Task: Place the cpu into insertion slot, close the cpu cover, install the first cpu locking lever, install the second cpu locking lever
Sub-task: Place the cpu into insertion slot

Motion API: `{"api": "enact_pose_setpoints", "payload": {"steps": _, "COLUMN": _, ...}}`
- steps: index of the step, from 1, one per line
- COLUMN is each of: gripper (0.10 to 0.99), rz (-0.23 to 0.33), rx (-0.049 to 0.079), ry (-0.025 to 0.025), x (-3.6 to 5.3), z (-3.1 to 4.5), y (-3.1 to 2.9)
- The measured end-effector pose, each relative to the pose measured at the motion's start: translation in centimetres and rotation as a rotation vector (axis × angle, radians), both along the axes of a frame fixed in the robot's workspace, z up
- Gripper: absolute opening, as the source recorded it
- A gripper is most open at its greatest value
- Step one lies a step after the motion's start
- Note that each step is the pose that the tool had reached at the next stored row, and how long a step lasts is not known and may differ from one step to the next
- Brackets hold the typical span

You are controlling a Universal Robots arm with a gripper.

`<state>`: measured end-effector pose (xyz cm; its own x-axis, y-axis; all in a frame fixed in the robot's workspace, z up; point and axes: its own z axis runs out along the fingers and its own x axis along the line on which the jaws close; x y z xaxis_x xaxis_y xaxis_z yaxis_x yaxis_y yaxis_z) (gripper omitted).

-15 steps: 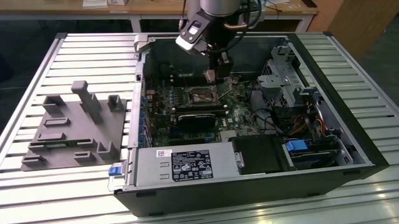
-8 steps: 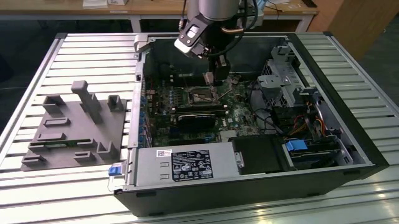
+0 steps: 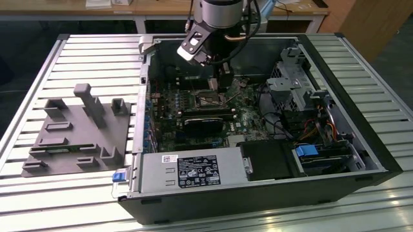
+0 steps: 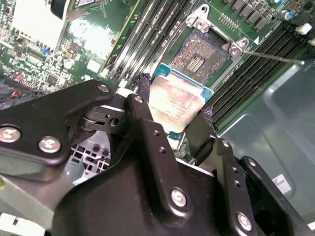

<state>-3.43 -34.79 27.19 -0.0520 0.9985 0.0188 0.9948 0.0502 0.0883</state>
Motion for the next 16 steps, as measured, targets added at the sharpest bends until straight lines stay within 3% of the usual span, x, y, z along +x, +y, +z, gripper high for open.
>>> {"api": "enact_pose_setpoints", "payload": {"steps": 4, "gripper": 0.537, "rz": -0.003, "rx": 0.0, "ry": -0.0041, "x": -0.25, "z": -0.63, "y": 0.09}}
{"api": "enact_pose_setpoints", "payload": {"steps": 16, "gripper": 0.537, "rz": -0.015, "rx": -0.002, "ry": -0.0045, "x": -0.29, "z": -2.01, "y": 0.98}}
